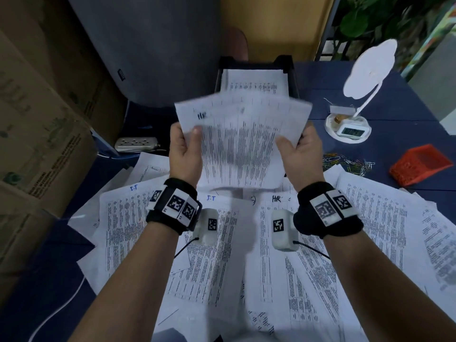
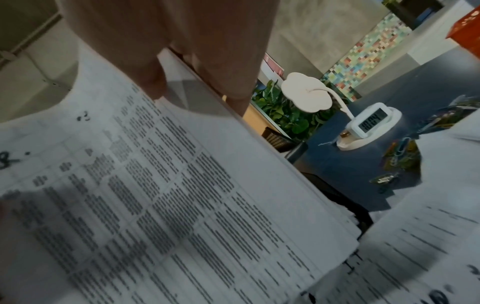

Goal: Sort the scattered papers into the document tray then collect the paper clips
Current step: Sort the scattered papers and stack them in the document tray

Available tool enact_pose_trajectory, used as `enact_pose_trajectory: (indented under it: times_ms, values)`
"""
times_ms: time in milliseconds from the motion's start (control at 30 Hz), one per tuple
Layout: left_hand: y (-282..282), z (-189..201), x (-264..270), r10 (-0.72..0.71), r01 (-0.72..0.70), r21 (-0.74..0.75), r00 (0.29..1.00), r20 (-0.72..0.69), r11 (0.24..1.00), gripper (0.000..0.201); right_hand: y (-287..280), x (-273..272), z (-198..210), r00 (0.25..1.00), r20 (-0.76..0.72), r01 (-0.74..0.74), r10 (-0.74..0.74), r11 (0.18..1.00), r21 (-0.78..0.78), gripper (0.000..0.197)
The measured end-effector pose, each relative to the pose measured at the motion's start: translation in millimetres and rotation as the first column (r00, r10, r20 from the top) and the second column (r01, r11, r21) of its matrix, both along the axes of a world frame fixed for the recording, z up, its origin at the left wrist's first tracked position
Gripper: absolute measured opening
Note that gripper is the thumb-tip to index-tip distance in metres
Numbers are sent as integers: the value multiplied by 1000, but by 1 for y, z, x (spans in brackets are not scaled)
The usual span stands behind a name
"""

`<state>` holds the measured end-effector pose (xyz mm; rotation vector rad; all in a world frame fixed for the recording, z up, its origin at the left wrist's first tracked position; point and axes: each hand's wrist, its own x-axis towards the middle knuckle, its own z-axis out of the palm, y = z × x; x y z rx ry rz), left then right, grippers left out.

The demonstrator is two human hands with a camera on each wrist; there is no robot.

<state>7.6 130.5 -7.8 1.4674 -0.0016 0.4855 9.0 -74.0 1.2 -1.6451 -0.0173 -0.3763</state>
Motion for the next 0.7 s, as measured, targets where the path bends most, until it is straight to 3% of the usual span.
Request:
enact_pose_trajectory:
  times_ms: [200,267,533,667,700]
  values:
    - [3,-27,-7,-33,19,-78,982,-185,997,33,-10,0,-19,989,-142,-21,27,999,43,28]
    - [4,-27,-6,-59,42,-82,973,-222,996,32,-8,1,-21,976,-198,-82,86,996,27,29]
    - [6,-20,2,-70,50,-86,966,-250,995,36,-8,7,-31,953,-289,-107,89,993,-47,29]
    - [15,-14,7,-66,2,-234,961,-268,972,66,-20,6,-42,946,-313,-97,81,995,-38,20]
    - [16,-13,7,-66,-4,-248,960,-272,969,64,-24,4,-46,940,-328,-114,90,992,-56,18]
